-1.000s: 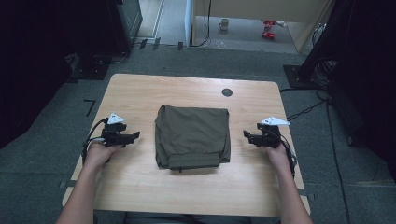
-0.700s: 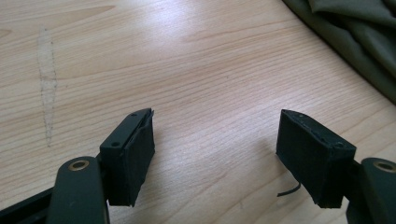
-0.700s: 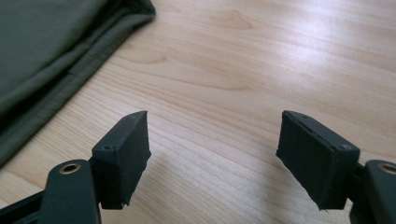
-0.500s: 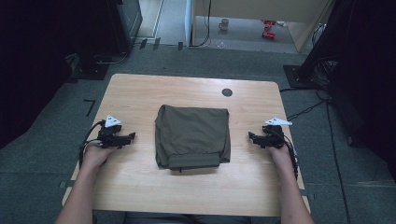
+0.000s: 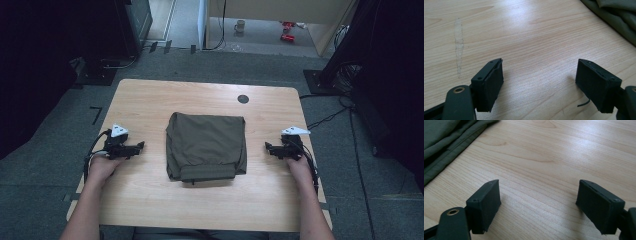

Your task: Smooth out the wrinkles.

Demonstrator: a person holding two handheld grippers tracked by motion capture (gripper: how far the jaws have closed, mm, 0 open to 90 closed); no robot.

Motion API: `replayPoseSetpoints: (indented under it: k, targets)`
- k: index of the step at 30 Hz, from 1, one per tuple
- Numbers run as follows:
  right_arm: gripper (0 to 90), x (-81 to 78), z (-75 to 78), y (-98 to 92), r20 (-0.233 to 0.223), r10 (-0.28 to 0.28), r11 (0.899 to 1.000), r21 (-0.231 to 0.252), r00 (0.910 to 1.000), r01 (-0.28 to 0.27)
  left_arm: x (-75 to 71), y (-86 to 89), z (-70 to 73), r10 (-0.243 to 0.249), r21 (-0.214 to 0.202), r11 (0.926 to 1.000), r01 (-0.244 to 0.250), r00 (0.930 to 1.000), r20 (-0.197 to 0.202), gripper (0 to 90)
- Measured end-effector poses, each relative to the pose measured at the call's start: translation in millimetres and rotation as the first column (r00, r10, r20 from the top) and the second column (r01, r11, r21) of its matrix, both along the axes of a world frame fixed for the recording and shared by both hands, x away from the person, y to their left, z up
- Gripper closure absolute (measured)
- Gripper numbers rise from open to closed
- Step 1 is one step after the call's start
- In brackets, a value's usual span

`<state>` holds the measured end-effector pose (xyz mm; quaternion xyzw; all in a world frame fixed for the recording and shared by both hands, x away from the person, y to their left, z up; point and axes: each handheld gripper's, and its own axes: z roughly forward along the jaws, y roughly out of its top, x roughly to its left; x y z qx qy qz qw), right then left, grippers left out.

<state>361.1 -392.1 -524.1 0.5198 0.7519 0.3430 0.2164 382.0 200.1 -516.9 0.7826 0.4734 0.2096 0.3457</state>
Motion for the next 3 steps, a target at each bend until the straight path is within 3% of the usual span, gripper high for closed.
replayPoseSetpoints:
  k: [3]
  targets:
    - [16.5,-0.5,-0.1,0.7,-0.003,0.002,1.0,0.0,1.0,-0.002,0.0,-0.8,0.0,0.005,0.001,1.0,-0.005,1.0,0.0,22.2]
